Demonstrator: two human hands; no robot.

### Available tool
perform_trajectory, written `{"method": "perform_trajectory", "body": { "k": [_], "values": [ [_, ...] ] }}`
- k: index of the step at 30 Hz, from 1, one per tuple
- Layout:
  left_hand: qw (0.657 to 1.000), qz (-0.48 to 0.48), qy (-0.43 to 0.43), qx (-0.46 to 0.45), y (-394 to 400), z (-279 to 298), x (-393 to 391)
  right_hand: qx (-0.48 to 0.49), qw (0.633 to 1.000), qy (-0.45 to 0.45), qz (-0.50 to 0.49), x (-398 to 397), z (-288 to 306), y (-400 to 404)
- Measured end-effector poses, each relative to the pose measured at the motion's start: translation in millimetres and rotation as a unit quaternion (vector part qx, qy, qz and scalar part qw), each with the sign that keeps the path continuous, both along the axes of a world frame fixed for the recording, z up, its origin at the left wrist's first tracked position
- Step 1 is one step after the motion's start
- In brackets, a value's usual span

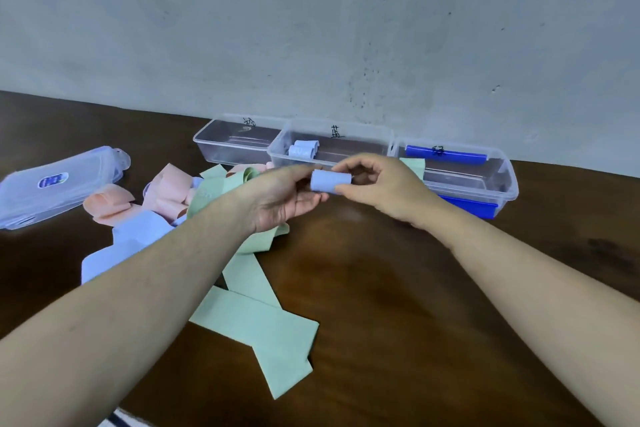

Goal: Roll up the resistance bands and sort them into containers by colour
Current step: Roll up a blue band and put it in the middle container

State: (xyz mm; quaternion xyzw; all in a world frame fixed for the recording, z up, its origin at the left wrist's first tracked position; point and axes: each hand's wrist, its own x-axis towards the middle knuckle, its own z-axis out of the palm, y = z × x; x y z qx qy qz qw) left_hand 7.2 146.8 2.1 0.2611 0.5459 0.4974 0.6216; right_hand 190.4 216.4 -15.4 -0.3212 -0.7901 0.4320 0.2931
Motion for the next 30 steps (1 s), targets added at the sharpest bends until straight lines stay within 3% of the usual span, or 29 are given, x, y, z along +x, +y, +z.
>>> {"method": "perform_trajectory", "body": {
  "k": [4,6,9,12,14,22,26,30],
  "values": [
    [0.984,-0.028,0.16,0.069,28.4,4.0,-44.4,-0.043,0.998,0.023,-0.045,-38.0,5.7,22.0],
    [0.953,-0.06,0.269,0.126,42.4,7.8,-69.1,-0.072,0.995,0.029,-0.058,-54.8,11.6,34.2],
    [0.885,-0.132,0.403,0.192,65.9,15.1,-102.9,-0.112,0.99,0.018,-0.083,-80.7,19.0,53.4],
    [0.779,-0.198,0.553,0.222,93.9,21.7,-124.9,-0.152,0.983,0.03,-0.102,-104.1,20.9,68.7],
    [0.737,-0.213,0.601,0.226,109.6,22.4,-136.2,-0.168,0.979,0.022,-0.114,-118.0,20.7,76.3],
    [0.751,-0.237,0.567,0.241,144.1,-7.0,-160.6,-0.307,0.938,-0.003,-0.158,-141.5,12.4,103.7],
    [0.688,-0.22,0.646,0.248,156.1,-20.5,-166.5,-0.312,0.931,-0.073,-0.176,-147.0,2.4,114.4],
    [0.702,-0.172,0.641,0.259,162.5,-28.8,-176.6,-0.321,0.918,-0.131,-0.193,-157.7,-5.1,118.2]
  ]
}}
